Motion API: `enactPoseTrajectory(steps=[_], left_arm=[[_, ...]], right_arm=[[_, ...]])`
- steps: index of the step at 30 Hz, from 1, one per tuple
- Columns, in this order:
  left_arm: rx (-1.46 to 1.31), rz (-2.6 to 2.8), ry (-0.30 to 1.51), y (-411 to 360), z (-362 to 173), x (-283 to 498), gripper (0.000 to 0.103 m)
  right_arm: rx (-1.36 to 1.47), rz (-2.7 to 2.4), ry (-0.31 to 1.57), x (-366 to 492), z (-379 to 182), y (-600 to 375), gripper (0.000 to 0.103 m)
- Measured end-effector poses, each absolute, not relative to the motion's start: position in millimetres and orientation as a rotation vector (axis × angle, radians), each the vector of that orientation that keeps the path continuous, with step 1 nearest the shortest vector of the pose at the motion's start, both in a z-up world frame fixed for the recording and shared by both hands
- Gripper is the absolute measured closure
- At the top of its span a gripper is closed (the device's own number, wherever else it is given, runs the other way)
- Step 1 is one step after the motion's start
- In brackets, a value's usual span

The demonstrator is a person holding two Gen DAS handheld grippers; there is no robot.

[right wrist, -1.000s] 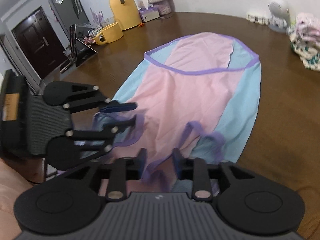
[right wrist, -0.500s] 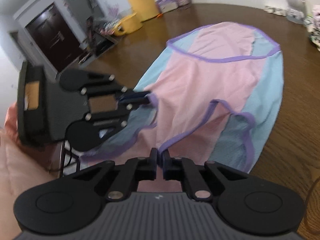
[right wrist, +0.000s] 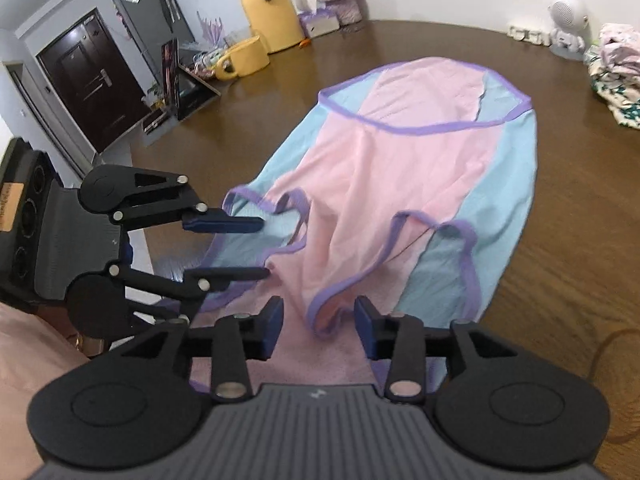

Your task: Fold clothes

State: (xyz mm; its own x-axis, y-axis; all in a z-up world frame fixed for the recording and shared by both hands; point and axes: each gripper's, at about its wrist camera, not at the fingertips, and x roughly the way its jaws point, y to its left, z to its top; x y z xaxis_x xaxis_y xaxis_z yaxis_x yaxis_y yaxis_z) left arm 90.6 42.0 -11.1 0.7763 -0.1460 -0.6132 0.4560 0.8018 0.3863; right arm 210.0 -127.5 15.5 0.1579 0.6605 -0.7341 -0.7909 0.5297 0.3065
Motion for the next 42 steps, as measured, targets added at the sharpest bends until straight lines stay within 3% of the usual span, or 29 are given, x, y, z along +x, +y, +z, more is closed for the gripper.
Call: enactPoseTrajectory(steps=[1, 3, 6, 14, 22, 23, 25, 27, 31, 32, 33, 35, 40, 42], left_arm=[[0.559, -0.347, 0.613, 39, -14, 93, 0.076], [0.574, -0.353, 0.642, 34, -20, 97, 0.100], [0.580, -0.354, 0.633, 31, -16, 90, 0.100], [0.604, -0.402, 0.642, 26, -14, 67, 0.099], [0.623, -0.379, 0.598, 23, -14, 68, 0.075], [0.621, -0.375, 0.596, 23, -14, 69, 0.075], [0.617, -0.369, 0.592, 23, -14, 72, 0.075], [0.614, -0.363, 0.588, 23, -14, 74, 0.074], [0.585, -0.343, 0.575, 31, -8, 79, 0.069], [0.575, -0.335, 0.571, 35, -5, 80, 0.068], [0.563, -0.324, 0.562, 38, -2, 82, 0.067], [0.541, -0.299, 0.543, 43, 3, 86, 0.067], [0.500, -0.196, 0.536, 50, 3, 116, 0.068], [0.489, -0.170, 0.573, 54, -4, 131, 0.079]], right_arm=[[-0.166, 1.044, 0.954, 209, 14, -127, 0.063], [-0.148, 1.031, 0.953, 211, 13, -127, 0.063], [-0.121, 1.012, 0.951, 215, 10, -129, 0.063], [-0.146, 1.029, 0.939, 208, 13, -132, 0.061], [-0.200, 1.008, 0.910, 206, 14, -113, 0.061], [-0.184, 0.998, 0.923, 210, 12, -111, 0.065], [-0.162, 1.010, 0.966, 215, 7, -111, 0.093], [-0.185, 1.050, 0.986, 209, 6, -114, 0.101], [-0.203, 1.043, 0.990, 203, 11, -125, 0.096], [-0.178, 1.027, 0.979, 208, 14, -128, 0.089], [-0.153, 1.010, 0.968, 212, 17, -131, 0.072], [-0.100, 0.974, 0.920, 223, 25, -137, 0.062], [-0.183, 0.834, 0.750, 247, 31, -120, 0.065], [-0.262, 0.813, 0.736, 255, 23, -108, 0.069]])
